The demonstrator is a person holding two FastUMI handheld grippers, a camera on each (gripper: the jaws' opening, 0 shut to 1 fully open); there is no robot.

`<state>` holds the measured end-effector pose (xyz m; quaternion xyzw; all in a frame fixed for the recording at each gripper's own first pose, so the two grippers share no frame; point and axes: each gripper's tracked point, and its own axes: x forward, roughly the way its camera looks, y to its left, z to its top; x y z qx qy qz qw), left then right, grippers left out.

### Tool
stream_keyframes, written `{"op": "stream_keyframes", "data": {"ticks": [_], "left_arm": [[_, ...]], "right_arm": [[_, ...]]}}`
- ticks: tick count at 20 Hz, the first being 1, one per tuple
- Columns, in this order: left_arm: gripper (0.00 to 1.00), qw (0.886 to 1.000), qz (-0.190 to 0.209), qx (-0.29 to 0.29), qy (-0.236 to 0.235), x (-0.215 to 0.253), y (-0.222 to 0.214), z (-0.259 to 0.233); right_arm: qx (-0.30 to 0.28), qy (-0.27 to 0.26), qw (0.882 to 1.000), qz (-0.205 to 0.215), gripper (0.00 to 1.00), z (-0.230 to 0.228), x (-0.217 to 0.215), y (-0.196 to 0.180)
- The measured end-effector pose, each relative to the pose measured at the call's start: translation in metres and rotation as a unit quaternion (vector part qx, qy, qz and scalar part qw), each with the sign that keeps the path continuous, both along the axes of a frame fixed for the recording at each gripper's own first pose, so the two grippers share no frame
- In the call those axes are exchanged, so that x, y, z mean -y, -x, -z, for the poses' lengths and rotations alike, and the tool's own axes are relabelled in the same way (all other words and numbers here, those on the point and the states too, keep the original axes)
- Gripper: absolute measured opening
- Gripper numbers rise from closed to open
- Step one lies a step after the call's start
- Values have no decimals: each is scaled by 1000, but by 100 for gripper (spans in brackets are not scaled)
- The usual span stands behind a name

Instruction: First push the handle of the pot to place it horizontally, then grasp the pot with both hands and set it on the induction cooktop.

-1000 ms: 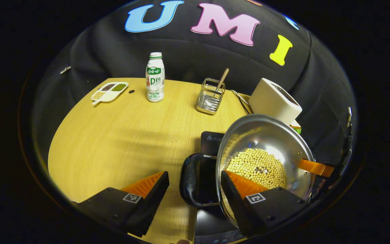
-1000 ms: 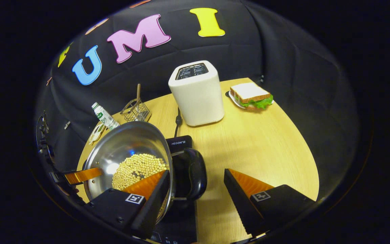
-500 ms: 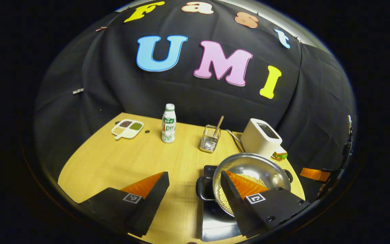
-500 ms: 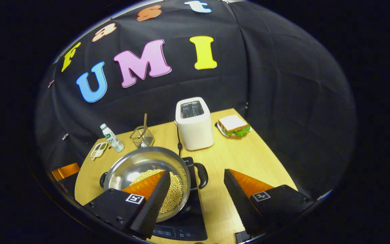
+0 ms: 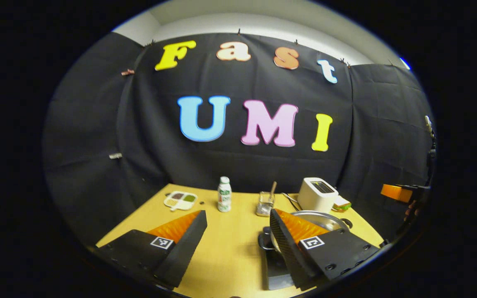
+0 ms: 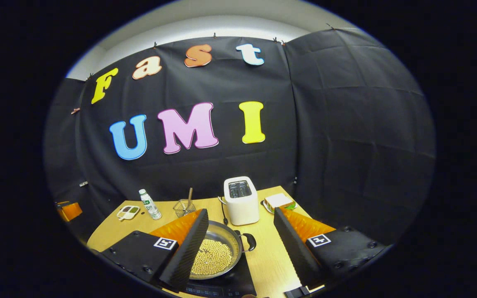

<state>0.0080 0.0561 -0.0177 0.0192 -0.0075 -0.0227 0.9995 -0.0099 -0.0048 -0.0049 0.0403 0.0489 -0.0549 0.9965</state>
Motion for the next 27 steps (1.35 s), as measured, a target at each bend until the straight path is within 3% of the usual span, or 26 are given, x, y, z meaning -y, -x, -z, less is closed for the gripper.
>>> {"op": "stream_keyframes", "data": {"ticks": [3,7,11,14,19,27], "left_arm": [[95,1000,-9,24,8,-10,32,-2],[97,999,-11,22,39,-15,73,12],[95,998,-22,3,67,-16,95,38],[95,996,-40,-22,78,-20,92,54],[95,996,-45,-10,81,-15,74,38],[95,997,-3,-12,75,1,60,31]], "right_arm": [[37,30,999,6,98,-13,6,28],[41,16,998,37,98,-11,29,71],[34,30,997,56,98,0,43,92],[21,44,998,33,98,6,25,91],[23,38,999,-3,99,2,1,80],[32,51,998,-18,98,-2,-17,73]]}}
